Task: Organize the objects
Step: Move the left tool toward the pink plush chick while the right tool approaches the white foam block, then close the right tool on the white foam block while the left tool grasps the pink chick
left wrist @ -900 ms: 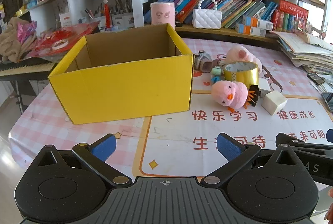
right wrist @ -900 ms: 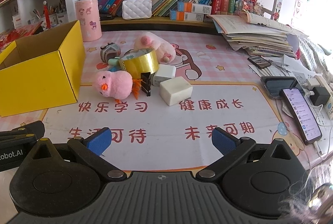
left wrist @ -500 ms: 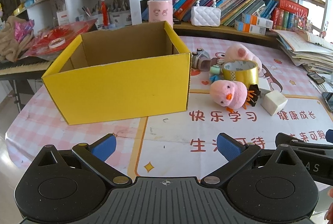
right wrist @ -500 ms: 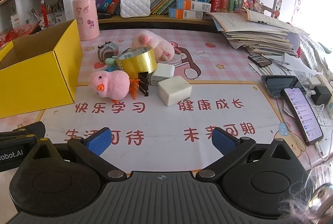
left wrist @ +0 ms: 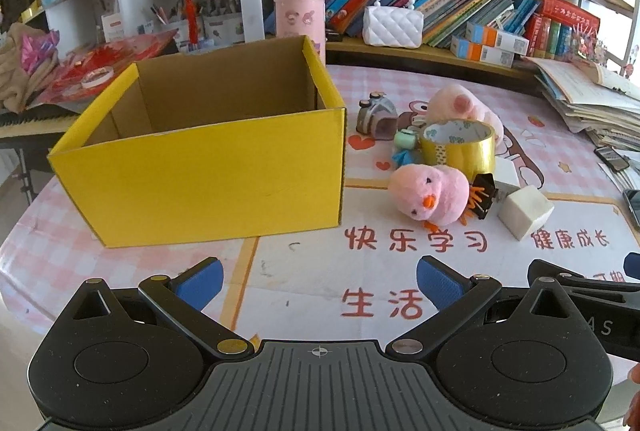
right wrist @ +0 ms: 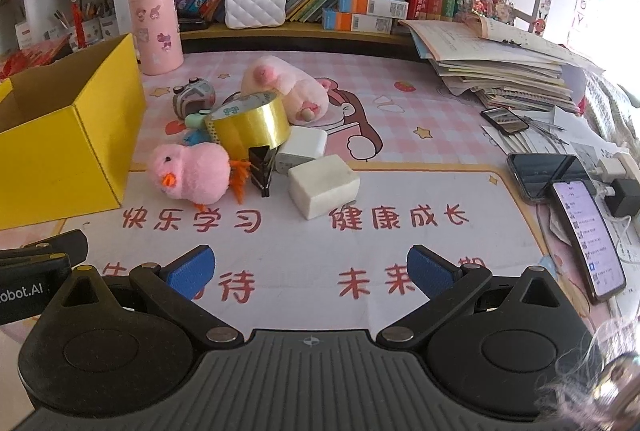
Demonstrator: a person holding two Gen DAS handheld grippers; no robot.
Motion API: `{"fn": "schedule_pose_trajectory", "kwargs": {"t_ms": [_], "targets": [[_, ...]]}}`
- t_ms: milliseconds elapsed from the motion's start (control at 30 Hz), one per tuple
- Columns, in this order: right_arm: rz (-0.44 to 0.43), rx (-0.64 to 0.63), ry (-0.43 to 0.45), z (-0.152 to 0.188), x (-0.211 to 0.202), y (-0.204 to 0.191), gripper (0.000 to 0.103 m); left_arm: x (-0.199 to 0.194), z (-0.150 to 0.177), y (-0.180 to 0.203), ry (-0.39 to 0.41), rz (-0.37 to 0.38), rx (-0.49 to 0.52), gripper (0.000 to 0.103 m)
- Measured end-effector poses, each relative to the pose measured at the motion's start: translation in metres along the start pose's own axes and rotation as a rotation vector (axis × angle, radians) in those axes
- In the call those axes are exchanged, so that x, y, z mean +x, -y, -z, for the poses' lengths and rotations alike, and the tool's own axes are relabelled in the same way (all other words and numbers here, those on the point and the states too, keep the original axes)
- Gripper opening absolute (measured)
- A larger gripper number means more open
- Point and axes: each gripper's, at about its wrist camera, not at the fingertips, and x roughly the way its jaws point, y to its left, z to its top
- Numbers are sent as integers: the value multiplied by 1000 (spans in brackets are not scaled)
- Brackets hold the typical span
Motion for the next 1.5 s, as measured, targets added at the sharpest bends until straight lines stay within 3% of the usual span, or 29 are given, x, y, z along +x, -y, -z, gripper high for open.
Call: {"fn": "schedule_pose_trajectory", "kwargs": {"t_ms": [733,967,1233,1367,1500], "targets": [[-106,-63,-52,-42,67,35,100,43,-22,35,-61,-22,-99,103],[-148,-88,-79,-52,91,39,84,51,-24,38,-87,-47,-140,103],[-192,-99,-125,-59,116,43,75,46,-29,54,-51,22,-81,103],[-270,-74,-145,-60,125,51,54,47,-33,62,-43,52,-63,103],[-307,-55,-141,-63,121,59,49,53,-38,71,-47,65,-69,103]]}}
